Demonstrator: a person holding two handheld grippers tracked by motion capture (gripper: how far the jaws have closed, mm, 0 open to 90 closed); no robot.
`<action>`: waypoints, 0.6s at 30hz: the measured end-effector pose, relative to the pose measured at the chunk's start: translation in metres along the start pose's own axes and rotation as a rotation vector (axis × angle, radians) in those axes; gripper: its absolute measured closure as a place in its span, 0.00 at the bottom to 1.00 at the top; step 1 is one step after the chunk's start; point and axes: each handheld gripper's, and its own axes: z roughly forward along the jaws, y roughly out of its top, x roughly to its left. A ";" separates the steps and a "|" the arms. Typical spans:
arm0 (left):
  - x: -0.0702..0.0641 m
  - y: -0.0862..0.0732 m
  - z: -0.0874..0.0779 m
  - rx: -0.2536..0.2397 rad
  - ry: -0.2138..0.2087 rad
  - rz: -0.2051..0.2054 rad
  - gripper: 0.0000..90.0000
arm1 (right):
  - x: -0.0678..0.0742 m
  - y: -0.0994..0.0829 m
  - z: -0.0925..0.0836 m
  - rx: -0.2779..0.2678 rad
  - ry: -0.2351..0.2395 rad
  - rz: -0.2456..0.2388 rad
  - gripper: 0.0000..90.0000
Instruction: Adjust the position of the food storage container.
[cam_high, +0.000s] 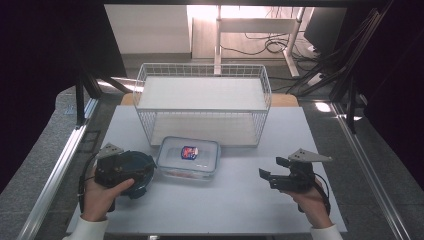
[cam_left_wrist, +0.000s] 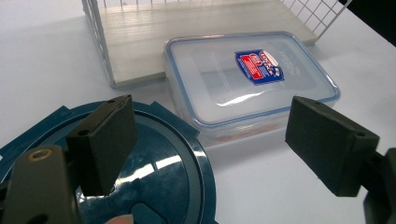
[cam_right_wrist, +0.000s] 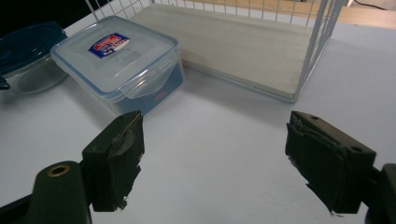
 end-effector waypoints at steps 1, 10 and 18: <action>0.000 0.000 0.001 0.004 -0.001 -0.001 0.18 | -0.001 0.000 0.000 0.002 -0.002 0.002 0.22; 0.000 0.000 -0.001 0.007 -0.008 -0.002 0.20 | -0.001 -0.001 0.001 0.017 0.001 0.026 0.23; 0.000 0.000 -0.004 0.012 -0.015 -0.003 0.21 | -0.002 -0.003 0.000 0.027 -0.010 0.036 0.24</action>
